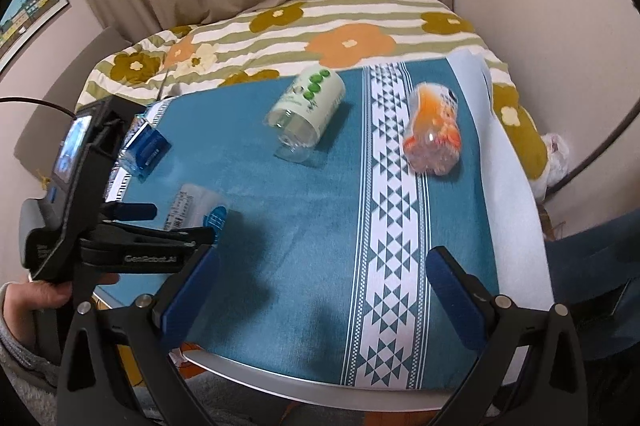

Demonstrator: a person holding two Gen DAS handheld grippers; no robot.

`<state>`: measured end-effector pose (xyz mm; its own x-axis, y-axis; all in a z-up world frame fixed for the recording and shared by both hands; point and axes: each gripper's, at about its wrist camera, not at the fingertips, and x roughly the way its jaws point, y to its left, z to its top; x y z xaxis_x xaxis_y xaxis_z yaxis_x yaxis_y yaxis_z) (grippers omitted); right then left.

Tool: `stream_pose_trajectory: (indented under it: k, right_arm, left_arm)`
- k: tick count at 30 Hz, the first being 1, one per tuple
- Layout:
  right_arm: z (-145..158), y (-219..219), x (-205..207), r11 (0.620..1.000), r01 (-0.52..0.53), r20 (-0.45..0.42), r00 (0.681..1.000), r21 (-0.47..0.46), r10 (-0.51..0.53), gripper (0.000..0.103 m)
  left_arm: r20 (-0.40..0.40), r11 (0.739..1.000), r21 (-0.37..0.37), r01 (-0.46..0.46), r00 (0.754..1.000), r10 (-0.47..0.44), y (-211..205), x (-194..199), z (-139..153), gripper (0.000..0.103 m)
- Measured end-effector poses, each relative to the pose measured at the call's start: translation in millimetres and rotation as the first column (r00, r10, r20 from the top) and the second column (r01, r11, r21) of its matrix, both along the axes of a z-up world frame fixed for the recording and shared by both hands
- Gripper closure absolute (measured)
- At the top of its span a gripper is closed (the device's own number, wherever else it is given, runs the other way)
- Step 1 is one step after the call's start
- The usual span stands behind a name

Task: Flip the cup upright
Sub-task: 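Lift the cup with the left gripper and carry it toward the right gripper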

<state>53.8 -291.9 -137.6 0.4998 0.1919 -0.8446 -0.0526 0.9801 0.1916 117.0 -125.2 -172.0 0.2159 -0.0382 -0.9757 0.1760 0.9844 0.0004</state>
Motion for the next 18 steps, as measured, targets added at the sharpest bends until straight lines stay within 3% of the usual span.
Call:
stream_pose_trajectory:
  k: [4, 8, 13, 18]
  right_arm:
    - [20.5, 4.5, 9.5, 0.999, -0.050, 0.021, 0.999, 0.004, 0.050, 0.000]
    - [29.6, 18.5, 28.7, 0.994, -0.107, -0.024, 0.994, -0.010, 0.106, 0.000]
    - [34.5, 41.9, 49.9, 0.987, -0.159, -0.102, 0.982, 0.009, 0.159, 0.000]
    - [23.7, 60.7, 73.2, 0.984, -0.153, -0.226, 0.959, 0.087, 0.169, 0.000]
  left_arm:
    - [0.095, 0.998, -0.045, -0.042, 0.994, 0.046, 19.9, -17.3, 43.1, 0.002]
    - [0.184, 0.992, -0.098, -0.084, 0.978, 0.101, 49.2, -29.6, 75.3, 0.000]
    - [0.208, 0.990, -0.096, -0.107, 0.970, 0.125, 83.7, -28.0, 83.3, 0.000]
    - [0.221, 0.993, -0.073, -0.093, 0.970, 0.107, 119.7, -22.0, 74.3, 0.000]
